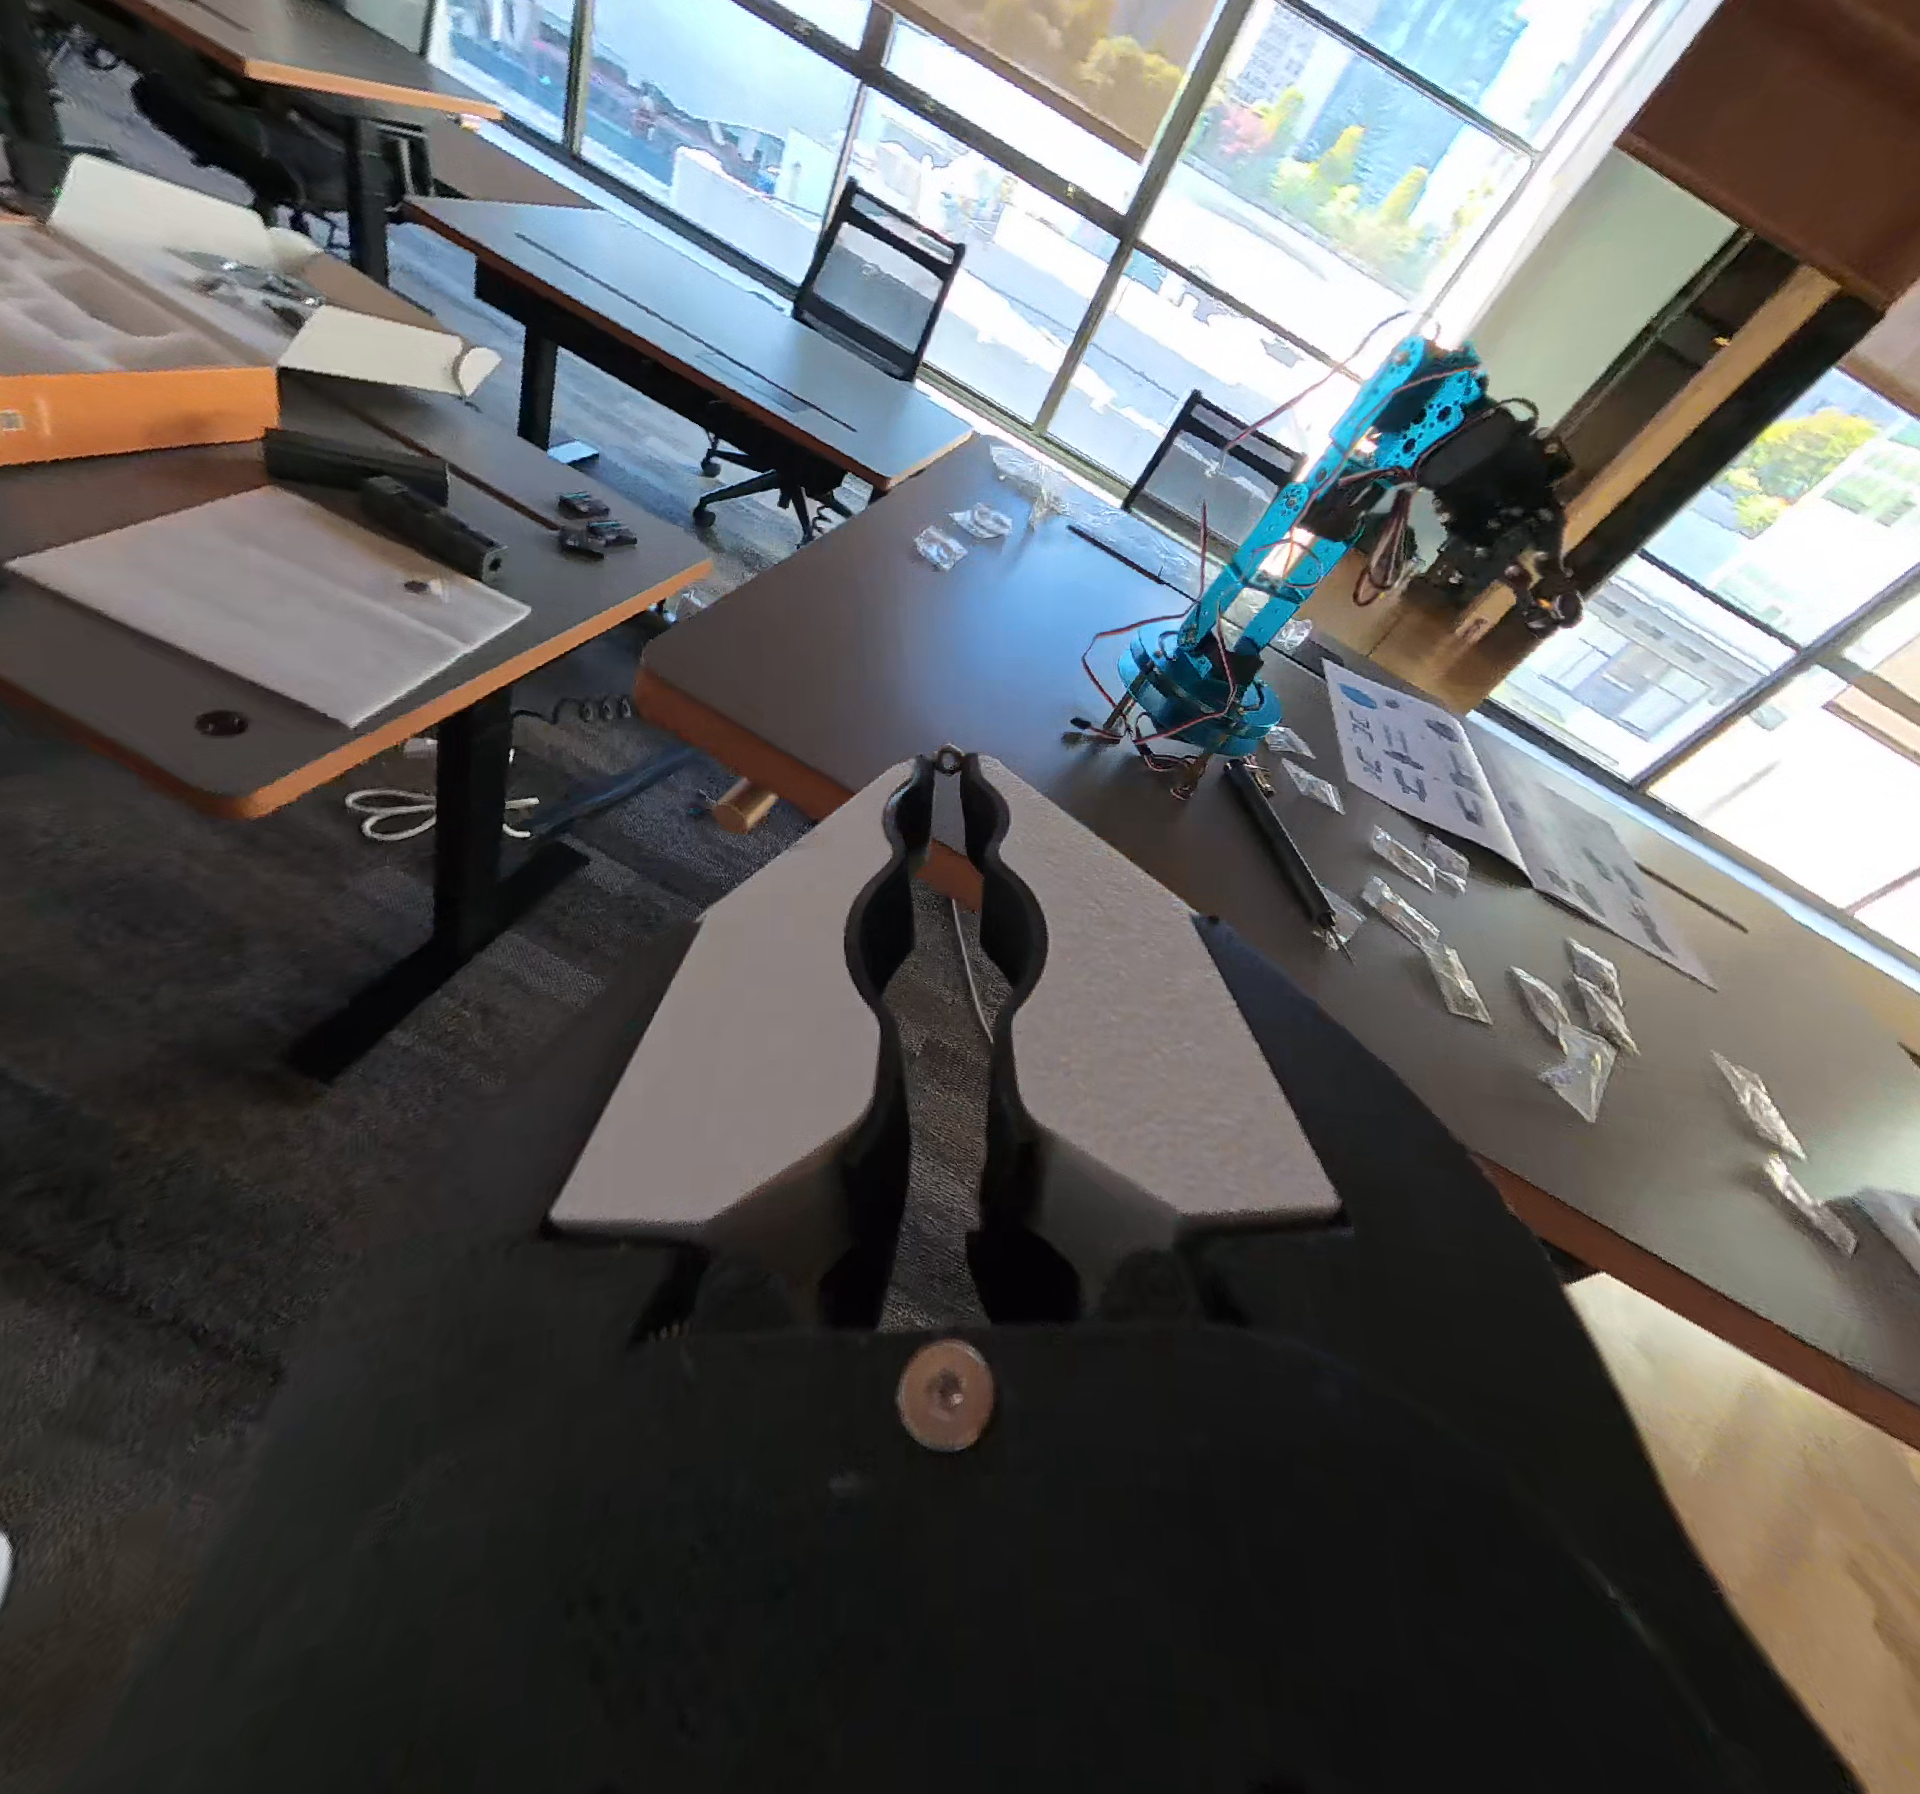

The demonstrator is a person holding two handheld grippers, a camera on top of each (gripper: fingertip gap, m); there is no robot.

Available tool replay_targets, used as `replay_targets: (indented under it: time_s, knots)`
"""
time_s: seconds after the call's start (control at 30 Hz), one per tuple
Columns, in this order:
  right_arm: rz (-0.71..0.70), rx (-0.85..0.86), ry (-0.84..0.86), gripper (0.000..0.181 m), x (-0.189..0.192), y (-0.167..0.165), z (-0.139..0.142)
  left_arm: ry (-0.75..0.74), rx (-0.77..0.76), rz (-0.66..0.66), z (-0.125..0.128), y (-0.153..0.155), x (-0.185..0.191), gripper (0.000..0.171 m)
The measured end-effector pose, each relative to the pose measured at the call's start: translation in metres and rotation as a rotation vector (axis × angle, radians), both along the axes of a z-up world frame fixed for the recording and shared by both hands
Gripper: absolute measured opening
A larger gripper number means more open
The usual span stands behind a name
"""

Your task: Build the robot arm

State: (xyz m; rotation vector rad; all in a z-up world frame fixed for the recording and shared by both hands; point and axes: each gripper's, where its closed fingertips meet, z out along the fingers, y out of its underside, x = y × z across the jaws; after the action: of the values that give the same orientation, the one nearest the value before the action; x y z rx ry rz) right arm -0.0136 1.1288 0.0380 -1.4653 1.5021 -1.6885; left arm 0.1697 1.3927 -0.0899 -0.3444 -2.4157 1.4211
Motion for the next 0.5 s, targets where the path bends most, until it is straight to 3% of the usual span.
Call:
replay_targets:
  time_s: [0.13,0.27,0.4,0.5]
  knots:
    - [-0.017,0.073,-0.009,0.004,0.015,-0.003,0.005,-0.124,-0.045,-0.165,0.033,-0.082,0.044,0.048]
    - [-0.038,0.092,0.005,0.004,0.020,-0.023,0.009,-0.103,-0.156,-0.308,0.083,-0.183,0.061,0.049]
    - [-0.019,0.065,0.026,0.004,0.034,-0.055,0.019,0.056,-0.287,-0.303,0.136,-0.292,0.082,0.051]
    - [-0.003,0.059,0.044,0.004,0.046,-0.081,0.026,0.092,-0.337,-0.286,0.167,-0.365,0.099,0.053]
